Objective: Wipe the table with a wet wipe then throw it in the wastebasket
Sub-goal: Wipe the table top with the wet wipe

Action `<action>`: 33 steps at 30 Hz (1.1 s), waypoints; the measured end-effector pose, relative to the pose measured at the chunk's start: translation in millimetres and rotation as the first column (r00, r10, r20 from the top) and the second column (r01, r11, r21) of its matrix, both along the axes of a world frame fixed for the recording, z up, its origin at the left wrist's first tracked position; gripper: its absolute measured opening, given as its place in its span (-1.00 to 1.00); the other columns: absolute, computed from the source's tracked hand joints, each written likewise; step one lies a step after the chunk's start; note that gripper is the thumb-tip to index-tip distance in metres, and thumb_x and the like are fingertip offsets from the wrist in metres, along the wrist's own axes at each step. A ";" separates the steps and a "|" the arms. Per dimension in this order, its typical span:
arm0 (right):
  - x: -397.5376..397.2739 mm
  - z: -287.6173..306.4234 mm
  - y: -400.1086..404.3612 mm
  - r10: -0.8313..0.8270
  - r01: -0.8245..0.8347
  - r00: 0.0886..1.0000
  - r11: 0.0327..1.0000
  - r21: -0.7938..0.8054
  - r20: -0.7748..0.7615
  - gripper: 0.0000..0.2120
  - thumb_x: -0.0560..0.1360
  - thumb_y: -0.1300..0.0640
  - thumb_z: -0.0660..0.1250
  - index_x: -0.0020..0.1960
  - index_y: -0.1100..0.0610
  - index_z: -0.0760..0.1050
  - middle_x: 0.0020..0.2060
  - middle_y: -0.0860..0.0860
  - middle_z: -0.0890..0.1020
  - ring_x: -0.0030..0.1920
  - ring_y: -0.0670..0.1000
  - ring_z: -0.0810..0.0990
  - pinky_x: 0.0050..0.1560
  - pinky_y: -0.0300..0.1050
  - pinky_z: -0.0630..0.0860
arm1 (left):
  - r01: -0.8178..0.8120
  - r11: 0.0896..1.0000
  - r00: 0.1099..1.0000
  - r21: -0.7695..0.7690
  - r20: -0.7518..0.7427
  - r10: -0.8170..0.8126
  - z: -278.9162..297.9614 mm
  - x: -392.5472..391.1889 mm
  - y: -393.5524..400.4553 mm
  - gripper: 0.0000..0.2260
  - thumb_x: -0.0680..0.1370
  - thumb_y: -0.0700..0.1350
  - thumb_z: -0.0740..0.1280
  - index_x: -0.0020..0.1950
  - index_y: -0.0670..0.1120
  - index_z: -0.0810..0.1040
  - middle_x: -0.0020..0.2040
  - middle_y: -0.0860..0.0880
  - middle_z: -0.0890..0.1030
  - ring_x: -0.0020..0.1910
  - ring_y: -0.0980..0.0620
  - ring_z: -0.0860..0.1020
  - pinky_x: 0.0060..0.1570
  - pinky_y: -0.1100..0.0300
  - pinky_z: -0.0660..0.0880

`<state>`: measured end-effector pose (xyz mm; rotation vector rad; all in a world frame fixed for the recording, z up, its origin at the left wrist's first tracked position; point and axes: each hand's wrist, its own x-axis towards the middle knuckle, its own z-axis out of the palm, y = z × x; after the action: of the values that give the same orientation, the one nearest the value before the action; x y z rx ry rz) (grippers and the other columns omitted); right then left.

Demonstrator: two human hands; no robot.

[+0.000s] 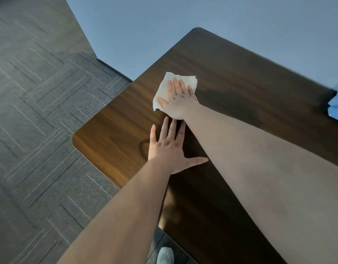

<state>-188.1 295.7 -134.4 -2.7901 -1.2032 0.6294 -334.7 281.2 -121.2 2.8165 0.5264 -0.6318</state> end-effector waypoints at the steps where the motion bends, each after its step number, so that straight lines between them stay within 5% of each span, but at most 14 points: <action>1: -0.6 0.2 -1.4 0.001 -0.001 1.000 1.000 0.007 0.002 -0.35 0.59 -0.21 -0.18 0.54 0.11 -0.27 0.54 0.05 -0.21 0.53 0.05 -0.25 0.49 0.07 -0.27 | 0.000 1.000 1.000 0.004 0.002 0.000 -0.1 -0.5 -0.7 0.01 0.24 0.57 -0.13 0.53 0.04 -0.30 0.54 -0.02 -0.33 0.48 -0.07 -0.37 0.42 -0.18 -0.34; 15: -16.3 7.1 -155.7 -0.221 0.220 0.974 0.975 -0.031 -0.042 -0.32 0.58 -0.26 -0.19 0.53 0.10 -0.29 0.54 0.01 -0.24 0.51 0.00 -0.29 0.47 0.02 -0.29 | -0.004 0.996 0.999 0.094 -0.051 0.009 5.7 3.5 -9.8 0.08 0.22 0.62 -0.06 0.53 0.00 -0.29 0.55 -0.05 -0.28 0.51 -0.07 -0.30 0.45 -0.16 -0.18; 19: -23.1 4.4 -230.0 -0.337 0.336 0.941 0.941 -0.026 -0.027 -0.32 0.58 -0.27 -0.20 0.53 0.09 -0.31 0.53 -0.01 -0.26 0.51 -0.02 -0.29 0.48 -0.02 -0.30 | 0.201 0.969 0.979 0.141 -0.031 -0.199 16.4 5.3 -24.2 -0.14 0.40 0.50 -0.18 0.54 0.01 -0.24 0.56 0.01 -0.24 0.52 0.03 -0.25 0.46 -0.10 -0.19; 23: -27.2 5.1 -309.7 -0.437 0.436 0.899 0.899 -0.047 -0.010 -0.32 0.58 -0.27 -0.21 0.52 0.09 -0.32 0.53 0.00 -0.28 0.51 -0.03 -0.29 0.45 -0.06 -0.32 | 0.340 0.935 0.938 0.103 0.036 -0.345 24.0 24.1 -84.0 -0.29 0.50 0.39 -0.15 0.54 0.06 -0.20 0.57 0.03 -0.20 0.52 0.05 -0.22 0.47 -0.06 -0.18; 33: -52.2 3.8 -530.2 -0.728 0.726 0.685 0.680 -0.101 0.028 -0.30 0.56 -0.30 -0.22 0.52 0.07 -0.34 0.53 0.00 -0.28 0.51 -0.02 -0.27 0.48 -0.03 -0.30 | 0.585 0.811 0.811 -0.012 0.023 -0.585 21.9 67.2 -284.1 -0.30 0.52 0.38 -0.07 0.54 0.09 -0.20 0.57 0.04 -0.21 0.52 0.06 -0.22 0.50 -0.03 -0.13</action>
<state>-240.4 -234.5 -130.6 -2.9683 0.0364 0.6224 -267.5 -3.0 -99.3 2.9489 -0.3875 -0.6984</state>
